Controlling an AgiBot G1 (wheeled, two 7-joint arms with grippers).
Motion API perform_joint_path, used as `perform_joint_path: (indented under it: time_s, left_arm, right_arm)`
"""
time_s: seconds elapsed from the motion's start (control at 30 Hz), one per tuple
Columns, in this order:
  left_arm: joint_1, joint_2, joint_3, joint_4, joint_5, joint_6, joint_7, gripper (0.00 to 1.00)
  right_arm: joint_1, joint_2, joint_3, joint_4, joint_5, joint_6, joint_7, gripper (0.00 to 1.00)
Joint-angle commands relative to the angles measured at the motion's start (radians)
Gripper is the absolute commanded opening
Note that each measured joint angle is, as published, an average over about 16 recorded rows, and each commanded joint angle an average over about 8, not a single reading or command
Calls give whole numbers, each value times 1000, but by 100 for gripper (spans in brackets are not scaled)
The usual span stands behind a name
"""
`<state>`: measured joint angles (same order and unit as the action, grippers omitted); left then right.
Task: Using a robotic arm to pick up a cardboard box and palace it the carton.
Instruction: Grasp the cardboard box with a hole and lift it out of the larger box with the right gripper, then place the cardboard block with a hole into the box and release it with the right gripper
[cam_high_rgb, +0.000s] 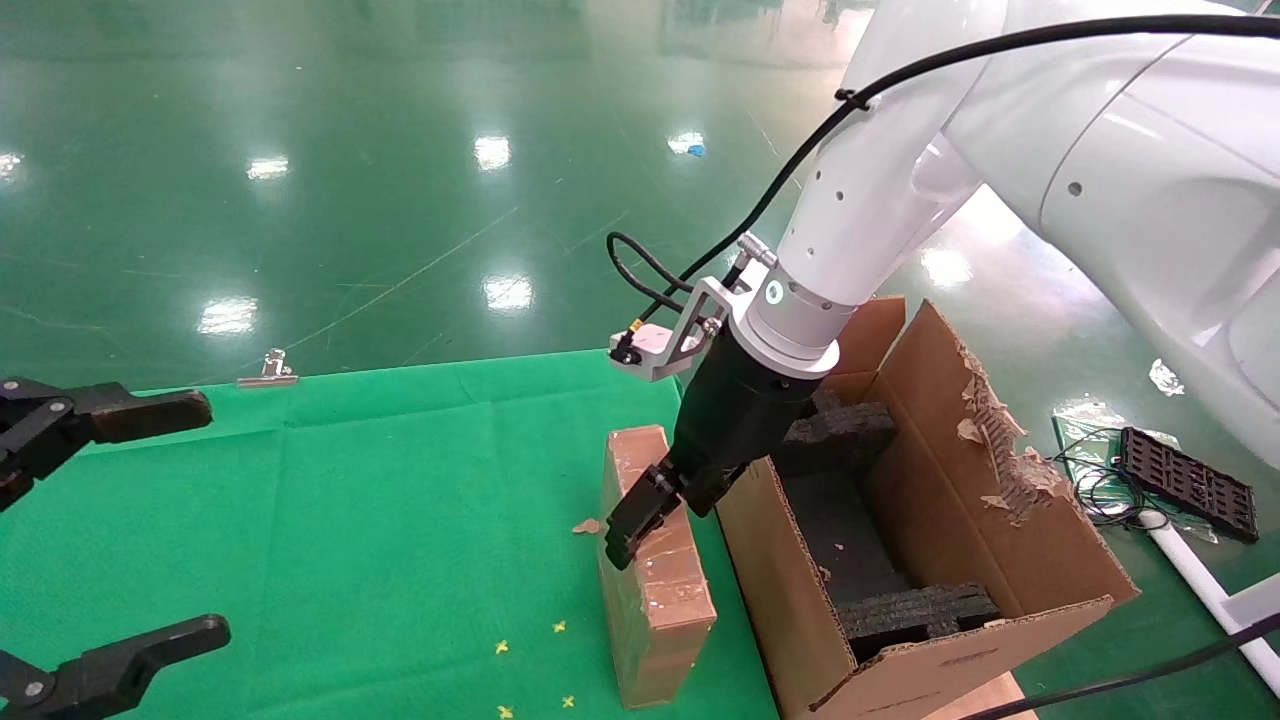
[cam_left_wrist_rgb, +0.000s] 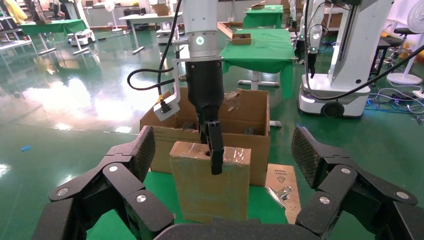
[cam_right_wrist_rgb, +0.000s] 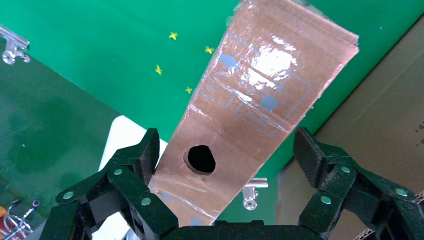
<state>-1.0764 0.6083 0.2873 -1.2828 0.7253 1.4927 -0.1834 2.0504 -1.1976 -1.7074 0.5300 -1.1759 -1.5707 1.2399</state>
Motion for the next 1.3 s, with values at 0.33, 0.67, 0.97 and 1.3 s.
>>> perform_joint_path:
  time_s: [0.33,0.67,0.97,1.3]
  left_arm:
    - [0,0,1,0,-1,0,0,0]
    - [0,-1,1,0,-1,-1,1,0]
    - [0,-1,2,0,-1,-1,1,0]
    - [-1,-1,3,0,-2,-1,1,0]
  right_arm:
    - [-7,-12,-38,-6,10,1,11,0]
    - [-2,-17,-66,-14,18,4,5,0]
    - [22,-5,-72,-13,33,12,-32,0]
    - [175,151,26,-34,110,92,-223,0]
